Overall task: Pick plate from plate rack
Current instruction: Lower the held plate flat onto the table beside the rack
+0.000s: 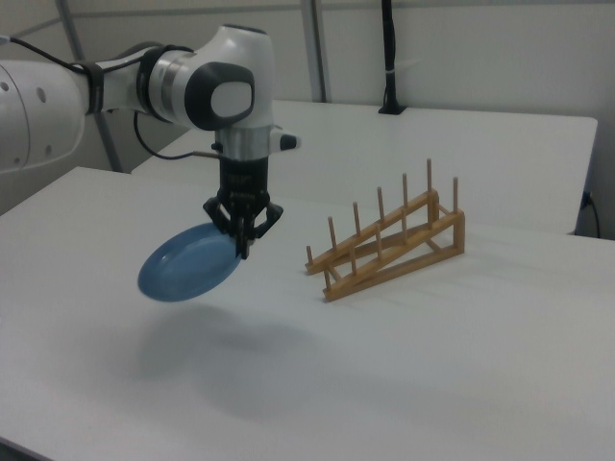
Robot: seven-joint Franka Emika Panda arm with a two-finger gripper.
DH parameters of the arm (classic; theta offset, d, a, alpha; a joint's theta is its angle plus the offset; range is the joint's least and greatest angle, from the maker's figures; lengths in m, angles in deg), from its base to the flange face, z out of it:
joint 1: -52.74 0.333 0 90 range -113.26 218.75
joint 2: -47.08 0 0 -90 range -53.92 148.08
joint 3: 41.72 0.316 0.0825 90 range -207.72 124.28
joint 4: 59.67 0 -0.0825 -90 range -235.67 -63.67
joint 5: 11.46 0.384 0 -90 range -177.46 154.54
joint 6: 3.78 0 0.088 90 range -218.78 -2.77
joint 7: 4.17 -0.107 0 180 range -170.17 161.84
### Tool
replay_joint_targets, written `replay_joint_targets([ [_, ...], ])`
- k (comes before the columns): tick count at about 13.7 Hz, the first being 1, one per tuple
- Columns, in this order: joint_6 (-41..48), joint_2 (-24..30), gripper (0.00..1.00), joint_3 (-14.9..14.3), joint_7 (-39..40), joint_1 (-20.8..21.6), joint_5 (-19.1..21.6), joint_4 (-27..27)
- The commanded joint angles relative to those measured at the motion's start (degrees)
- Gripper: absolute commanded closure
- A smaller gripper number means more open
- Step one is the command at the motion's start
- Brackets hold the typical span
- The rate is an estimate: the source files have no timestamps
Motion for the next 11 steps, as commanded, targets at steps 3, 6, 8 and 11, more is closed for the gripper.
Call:
replay_joint_targets([
  [3, 2.01, -2.61, 1.00, -0.82, 19.44, 1.67, -0.70, -5.02],
  [6, 1.48, -5.51, 1.00, -0.82, 24.82, 1.67, -0.89, -5.55],
  [8, 1.48, -6.66, 1.00, -0.82, 28.68, 1.59, -0.97, -5.55],
  [11, -1.32, -8.50, 0.97, -0.82, 32.47, 1.67, -1.06, -6.25],
])
